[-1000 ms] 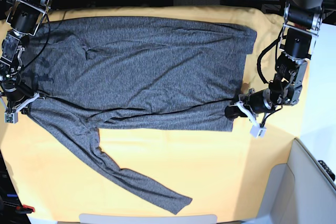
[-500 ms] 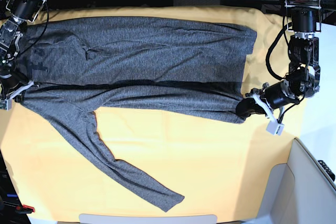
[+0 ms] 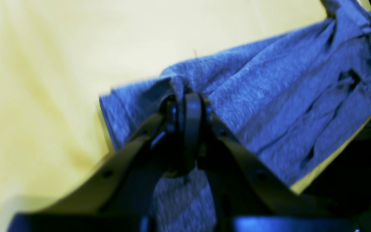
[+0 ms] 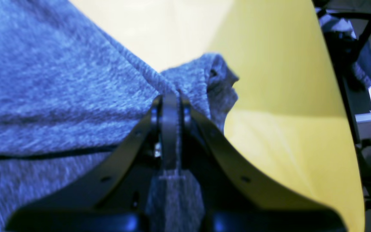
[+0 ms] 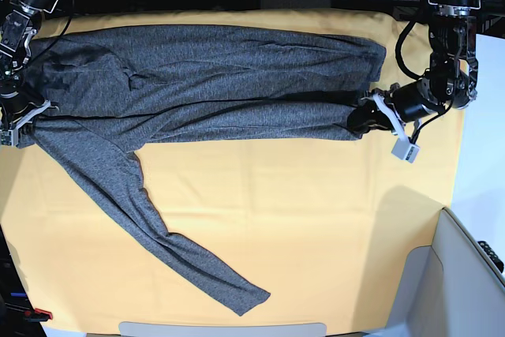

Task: Fold the T-shirt properly
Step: 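Lift the hem with both grippers and fold it toward the collar, then release the hem with the right gripper and grasp the trailing sleeve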

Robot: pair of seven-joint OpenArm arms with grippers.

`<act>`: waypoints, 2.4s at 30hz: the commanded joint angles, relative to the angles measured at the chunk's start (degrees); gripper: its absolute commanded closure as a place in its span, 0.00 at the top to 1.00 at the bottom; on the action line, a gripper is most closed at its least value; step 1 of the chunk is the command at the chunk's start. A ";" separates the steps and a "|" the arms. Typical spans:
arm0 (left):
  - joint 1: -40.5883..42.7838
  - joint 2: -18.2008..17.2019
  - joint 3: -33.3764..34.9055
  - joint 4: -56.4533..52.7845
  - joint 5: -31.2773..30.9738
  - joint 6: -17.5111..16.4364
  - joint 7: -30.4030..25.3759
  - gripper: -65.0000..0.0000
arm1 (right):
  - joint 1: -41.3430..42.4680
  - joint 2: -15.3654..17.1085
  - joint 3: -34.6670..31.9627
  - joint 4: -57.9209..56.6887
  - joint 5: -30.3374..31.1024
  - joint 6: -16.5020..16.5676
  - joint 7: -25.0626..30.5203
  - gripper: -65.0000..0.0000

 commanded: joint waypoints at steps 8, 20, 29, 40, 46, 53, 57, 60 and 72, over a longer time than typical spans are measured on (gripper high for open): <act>3.33 -2.14 -3.17 8.61 -1.18 -0.37 -0.93 0.01 | 0.03 1.48 0.38 2.85 0.15 -0.48 1.31 0.00; 8.34 -2.14 -7.48 13.97 -1.18 -0.37 -0.93 0.01 | -1.20 1.57 0.38 3.73 0.15 -0.48 1.22 0.00; 8.69 -2.06 -7.21 10.54 -1.10 -0.20 3.12 0.01 | -2.25 1.65 0.38 3.29 -0.03 -0.48 1.22 0.00; 8.52 -2.14 -7.39 6.94 -1.01 -0.11 6.99 0.30 | -2.87 1.57 0.03 3.29 -0.12 -0.66 1.05 0.23; 8.17 -2.14 -7.48 7.11 -1.01 -0.11 7.60 0.31 | -2.69 1.74 0.29 3.81 0.06 -0.66 1.05 0.45; 6.76 -2.14 -7.48 7.38 -1.10 -0.11 7.69 0.31 | -0.41 1.92 0.38 8.03 0.06 -0.83 1.05 0.47; 6.76 -2.14 -7.48 7.38 -1.10 -0.11 7.69 0.31 | 3.11 1.48 0.47 11.73 0.06 -0.92 1.05 0.47; 5.97 -2.06 -7.39 7.38 -1.10 -0.11 7.69 0.31 | 6.27 -0.19 0.47 12.87 -0.03 -0.92 1.05 0.47; 3.07 -2.06 -7.04 7.11 -1.10 -0.02 7.69 0.31 | 29.92 -6.96 -1.46 -17.29 -0.03 -0.39 -5.90 0.47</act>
